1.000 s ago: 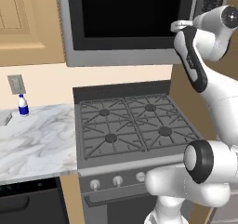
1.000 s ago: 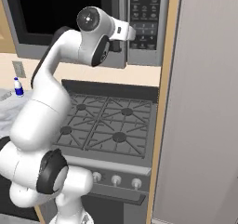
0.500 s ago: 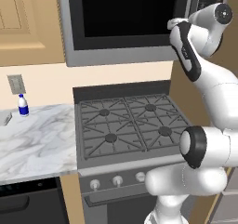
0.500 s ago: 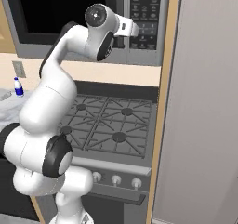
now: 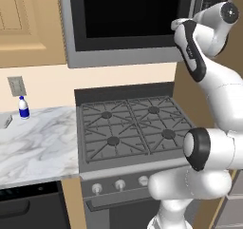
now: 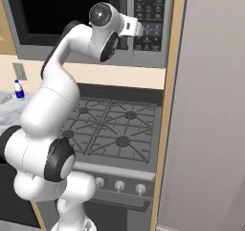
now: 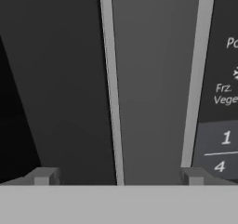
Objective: Close the microwave door.
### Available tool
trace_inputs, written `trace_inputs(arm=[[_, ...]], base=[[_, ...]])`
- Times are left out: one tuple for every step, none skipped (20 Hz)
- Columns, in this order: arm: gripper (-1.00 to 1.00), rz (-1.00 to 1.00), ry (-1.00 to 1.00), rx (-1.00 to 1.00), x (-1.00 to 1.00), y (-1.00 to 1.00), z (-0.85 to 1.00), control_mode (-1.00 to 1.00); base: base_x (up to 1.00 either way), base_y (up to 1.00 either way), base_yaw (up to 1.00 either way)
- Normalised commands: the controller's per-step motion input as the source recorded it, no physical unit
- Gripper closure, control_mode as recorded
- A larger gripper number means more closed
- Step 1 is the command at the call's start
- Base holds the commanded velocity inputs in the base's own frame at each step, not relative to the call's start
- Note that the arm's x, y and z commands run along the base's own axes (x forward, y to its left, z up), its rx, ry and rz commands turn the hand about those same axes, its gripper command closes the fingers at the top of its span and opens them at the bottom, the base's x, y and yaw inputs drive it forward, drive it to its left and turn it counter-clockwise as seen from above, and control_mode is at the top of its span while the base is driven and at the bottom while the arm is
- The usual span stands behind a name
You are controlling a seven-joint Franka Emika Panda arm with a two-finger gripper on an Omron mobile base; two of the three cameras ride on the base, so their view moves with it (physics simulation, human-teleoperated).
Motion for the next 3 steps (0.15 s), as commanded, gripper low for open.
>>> trace_inputs(arm=[[-1.0,0.0,0.0,0.0,0.0,0.03,0.0,-1.0],[-1.0,0.0,0.0,0.0,0.0,0.0,0.0,-1.0],[-1.0,0.0,0.0,0.0,0.0,0.0,0.01,-1.0]], base=[[0.0,0.0,0.0],[0.0,0.0,0.0],[0.0,0.0,0.0]])
